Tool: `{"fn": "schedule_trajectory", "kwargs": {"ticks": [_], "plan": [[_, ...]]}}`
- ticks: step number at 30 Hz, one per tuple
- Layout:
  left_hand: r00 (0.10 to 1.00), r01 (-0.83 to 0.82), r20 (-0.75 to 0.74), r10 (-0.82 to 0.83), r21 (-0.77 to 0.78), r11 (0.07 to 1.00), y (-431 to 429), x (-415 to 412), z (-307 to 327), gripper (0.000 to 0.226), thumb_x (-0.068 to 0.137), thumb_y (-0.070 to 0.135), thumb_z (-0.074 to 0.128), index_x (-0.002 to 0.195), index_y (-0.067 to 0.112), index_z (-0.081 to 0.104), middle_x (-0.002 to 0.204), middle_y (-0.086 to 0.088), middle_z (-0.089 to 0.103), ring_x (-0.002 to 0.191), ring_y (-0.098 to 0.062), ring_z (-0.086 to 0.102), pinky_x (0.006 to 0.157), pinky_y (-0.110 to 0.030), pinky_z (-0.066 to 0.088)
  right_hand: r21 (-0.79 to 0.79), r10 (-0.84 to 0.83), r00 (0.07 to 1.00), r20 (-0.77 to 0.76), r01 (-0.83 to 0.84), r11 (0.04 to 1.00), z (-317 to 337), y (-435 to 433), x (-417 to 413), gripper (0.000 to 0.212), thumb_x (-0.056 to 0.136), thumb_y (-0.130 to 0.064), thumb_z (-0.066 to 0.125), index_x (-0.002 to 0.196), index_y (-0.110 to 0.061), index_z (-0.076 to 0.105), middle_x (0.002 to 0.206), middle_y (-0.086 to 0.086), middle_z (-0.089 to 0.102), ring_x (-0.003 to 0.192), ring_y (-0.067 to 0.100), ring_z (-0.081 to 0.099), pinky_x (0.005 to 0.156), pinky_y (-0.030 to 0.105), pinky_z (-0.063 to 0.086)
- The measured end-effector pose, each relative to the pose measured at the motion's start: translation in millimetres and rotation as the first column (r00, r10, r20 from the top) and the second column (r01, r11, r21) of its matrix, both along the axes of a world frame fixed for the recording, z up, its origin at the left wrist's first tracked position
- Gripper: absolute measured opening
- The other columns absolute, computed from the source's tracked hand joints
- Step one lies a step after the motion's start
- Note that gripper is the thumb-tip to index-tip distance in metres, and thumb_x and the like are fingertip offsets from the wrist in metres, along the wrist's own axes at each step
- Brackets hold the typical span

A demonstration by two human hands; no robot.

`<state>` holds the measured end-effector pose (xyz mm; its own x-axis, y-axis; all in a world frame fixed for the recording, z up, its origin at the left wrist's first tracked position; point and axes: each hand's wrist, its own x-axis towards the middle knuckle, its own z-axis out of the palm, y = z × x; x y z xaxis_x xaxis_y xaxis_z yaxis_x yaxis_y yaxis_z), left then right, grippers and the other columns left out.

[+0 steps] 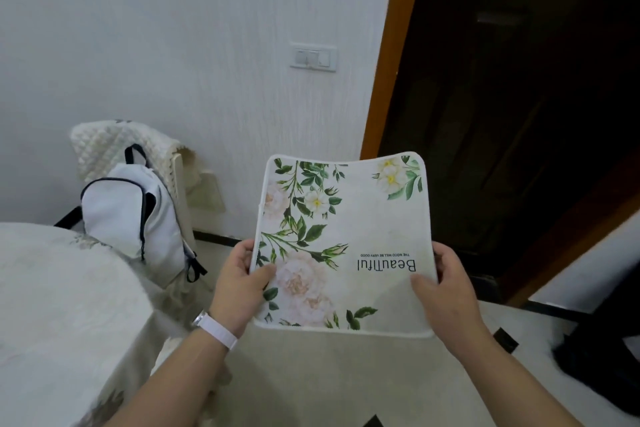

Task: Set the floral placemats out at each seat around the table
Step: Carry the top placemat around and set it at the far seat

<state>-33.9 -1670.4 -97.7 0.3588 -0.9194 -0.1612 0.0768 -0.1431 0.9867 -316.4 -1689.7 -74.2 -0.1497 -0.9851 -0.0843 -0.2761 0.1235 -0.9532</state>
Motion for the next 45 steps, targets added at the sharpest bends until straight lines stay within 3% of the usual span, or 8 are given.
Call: {"fn": "schedule_trajectory", "kwargs": {"ticks": [2, 7, 11, 16, 22, 26, 33, 45], "plan": [[0.999, -0.046, -0.006, 0.047, 0.012, 0.999, -16.4, 11.4, -1.6, 0.028, 0.089, -0.005, 0.057, 0.104, 0.019, 0.058, 0.099, -0.012, 0.070, 0.074, -0.028, 0.069, 0.063, -0.054, 0.059, 0.000, 0.034, 0.999, 0.008, -0.034, 0.999, -2.5, -28.4, 10.2, 0.046, 0.086, 0.001, 0.058, 0.115, -0.034, 0.054, 0.105, -0.010, 0.067, 0.094, 0.014, 0.066, 0.079, 0.044, 0.059], [0.980, -0.199, 0.011, 0.199, 0.014, 0.980, -58.1, 38.4, -7.4, 0.029, 0.089, -0.006, 0.058, 0.102, 0.020, 0.058, 0.092, -0.006, 0.067, 0.059, -0.013, 0.065, 0.050, -0.031, 0.056, 0.002, 0.178, 0.983, 0.036, -0.178, 0.984, -18.6, -109.2, 46.3, 0.046, 0.087, 0.002, 0.058, 0.113, -0.036, 0.053, 0.107, -0.010, 0.066, 0.096, 0.014, 0.065, 0.078, 0.042, 0.058], [0.946, -0.325, 0.006, 0.325, 0.048, 0.944, -98.4, 56.9, -16.1, 0.028, 0.089, -0.006, 0.058, 0.097, 0.021, 0.058, 0.088, -0.008, 0.064, 0.060, -0.019, 0.060, 0.050, -0.032, 0.055, -0.022, 0.306, 0.950, 0.066, -0.305, 0.952, -27.8, -176.8, 70.7, 0.049, 0.088, 0.004, 0.058, 0.104, -0.041, 0.052, 0.104, -0.013, 0.065, 0.093, 0.008, 0.064, 0.070, 0.028, 0.053], [0.890, -0.453, -0.031, 0.455, 0.063, 0.889, -160.8, 64.1, -7.5, 0.027, 0.086, -0.010, 0.058, 0.101, 0.013, 0.060, 0.086, -0.015, 0.059, 0.060, -0.021, 0.054, 0.053, -0.032, 0.053, -0.028, 0.439, 0.897, 0.058, -0.438, 0.898, -28.0, -282.8, 97.9, 0.046, 0.086, 0.006, 0.059, 0.113, -0.030, 0.051, 0.101, -0.015, 0.064, 0.095, 0.013, 0.062, 0.071, 0.032, 0.050], [0.758, -0.646, -0.076, 0.647, 0.041, 0.762, -197.0, 86.1, 2.3, 0.033, 0.084, -0.011, 0.060, 0.107, 0.013, 0.060, 0.095, -0.010, 0.073, 0.079, -0.031, 0.069, 0.072, -0.047, 0.058, -0.030, 0.620, 0.778, 0.096, -0.621, 0.783, -19.6, -372.5, 155.8, 0.044, 0.088, 0.006, 0.057, 0.115, -0.028, 0.052, 0.102, -0.015, 0.064, 0.093, 0.007, 0.062, 0.067, 0.028, 0.048], [0.663, -0.743, -0.081, 0.744, 0.053, 0.668, -194.1, 97.6, -0.4, 0.033, 0.085, -0.010, 0.059, 0.114, 0.007, 0.057, 0.103, -0.010, 0.073, 0.085, -0.027, 0.073, 0.065, -0.036, 0.059, -0.004, 0.720, 0.687, 0.095, -0.723, 0.690, -25.9, -396.6, 197.3, 0.045, 0.086, 0.005, 0.056, 0.115, -0.030, 0.054, 0.104, -0.015, 0.067, 0.092, 0.005, 0.064, 0.069, 0.027, 0.049], [0.522, -0.849, -0.022, 0.853, 0.086, 0.522, -181.5, 138.6, -10.2, 0.030, 0.086, -0.007, 0.061, 0.109, 0.011, 0.057, 0.104, -0.011, 0.072, 0.087, -0.030, 0.071, 0.064, -0.037, 0.059, 0.030, 0.820, 0.562, 0.109, -0.827, 0.562, -38.5, -411.4, 275.9, 0.047, 0.085, 0.005, 0.056, 0.113, -0.033, 0.053, 0.105, -0.013, 0.067, 0.094, 0.009, 0.066, 0.072, 0.030, 0.052], [0.422, -0.898, -0.073, 0.904, 0.104, 0.428, -180.4, 284.1, -37.0, 0.032, 0.085, -0.006, 0.062, 0.114, 0.007, 0.057, 0.103, -0.014, 0.072, 0.086, -0.032, 0.071, 0.064, -0.040, 0.060, 0.045, 0.890, 0.455, 0.023, -0.890, 0.454, -35.4, -424.9, 446.6, 0.045, 0.086, 0.004, 0.056, 0.119, -0.026, 0.053, 0.106, -0.011, 0.068, 0.094, 0.011, 0.066, 0.072, 0.030, 0.054]]}}
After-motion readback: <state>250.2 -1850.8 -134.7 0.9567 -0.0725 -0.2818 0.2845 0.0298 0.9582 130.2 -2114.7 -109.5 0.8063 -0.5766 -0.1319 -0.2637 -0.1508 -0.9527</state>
